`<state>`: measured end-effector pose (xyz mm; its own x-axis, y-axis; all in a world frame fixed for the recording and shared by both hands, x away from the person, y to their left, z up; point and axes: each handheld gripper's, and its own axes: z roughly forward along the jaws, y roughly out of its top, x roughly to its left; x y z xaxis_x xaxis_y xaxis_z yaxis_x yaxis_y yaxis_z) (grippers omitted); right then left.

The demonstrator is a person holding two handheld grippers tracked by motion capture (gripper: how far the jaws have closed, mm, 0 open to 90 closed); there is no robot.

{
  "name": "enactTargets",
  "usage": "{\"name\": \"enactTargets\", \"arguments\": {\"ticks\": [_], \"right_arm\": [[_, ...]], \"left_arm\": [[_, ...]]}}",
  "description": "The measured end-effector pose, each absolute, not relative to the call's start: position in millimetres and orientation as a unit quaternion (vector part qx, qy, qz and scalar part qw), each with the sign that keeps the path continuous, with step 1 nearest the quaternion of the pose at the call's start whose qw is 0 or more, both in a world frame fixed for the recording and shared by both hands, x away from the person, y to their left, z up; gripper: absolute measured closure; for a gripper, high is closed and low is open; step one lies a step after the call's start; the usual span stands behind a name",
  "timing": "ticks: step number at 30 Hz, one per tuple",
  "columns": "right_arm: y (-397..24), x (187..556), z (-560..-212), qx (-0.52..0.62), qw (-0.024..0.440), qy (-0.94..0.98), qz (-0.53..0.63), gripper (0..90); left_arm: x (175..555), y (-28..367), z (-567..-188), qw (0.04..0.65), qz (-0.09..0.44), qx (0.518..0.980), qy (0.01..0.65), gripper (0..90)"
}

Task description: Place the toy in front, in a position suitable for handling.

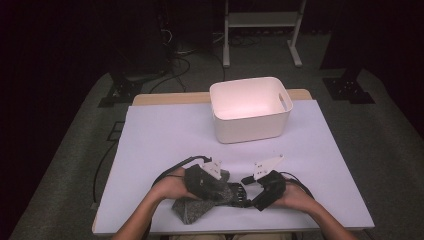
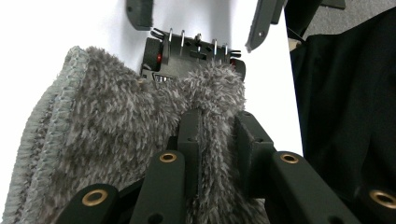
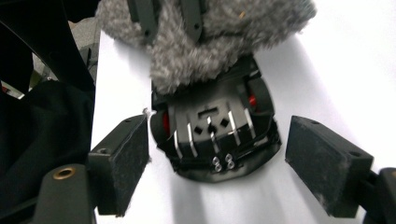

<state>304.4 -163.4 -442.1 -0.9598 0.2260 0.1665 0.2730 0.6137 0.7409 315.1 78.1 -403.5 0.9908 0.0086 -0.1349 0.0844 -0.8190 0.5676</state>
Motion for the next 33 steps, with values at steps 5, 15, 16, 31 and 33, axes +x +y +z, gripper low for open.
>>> {"name": "enactTargets", "arguments": {"ticks": [5, 15, 16, 31, 33], "right_arm": [[-157, 314, -440, -0.142, 0.039, -0.896, -0.418, 20.9], [-147, 330, -449, -0.160, 0.095, -0.888, -0.421, 22.4], [-147, 332, -451, -0.164, 0.106, -0.885, -0.423, 23.3], [-149, 333, -455, -0.179, 0.138, -0.873, -0.432, 29.5], [-149, 329, -454, -0.172, 0.123, -0.876, -0.434, 29.4]], "left_arm": [[314, 79, -404, 0.300, -0.067, 0.951, 0.023, 74.1], [313, 80, -405, 0.303, -0.067, 0.950, 0.024, 74.2], [313, 81, -404, 0.300, -0.067, 0.951, 0.023, 74.1], [337, 99, -383, 0.317, -0.022, 0.944, 0.090, 72.6], [342, 98, -388, 0.316, -0.028, 0.943, 0.105, 72.1]]}}
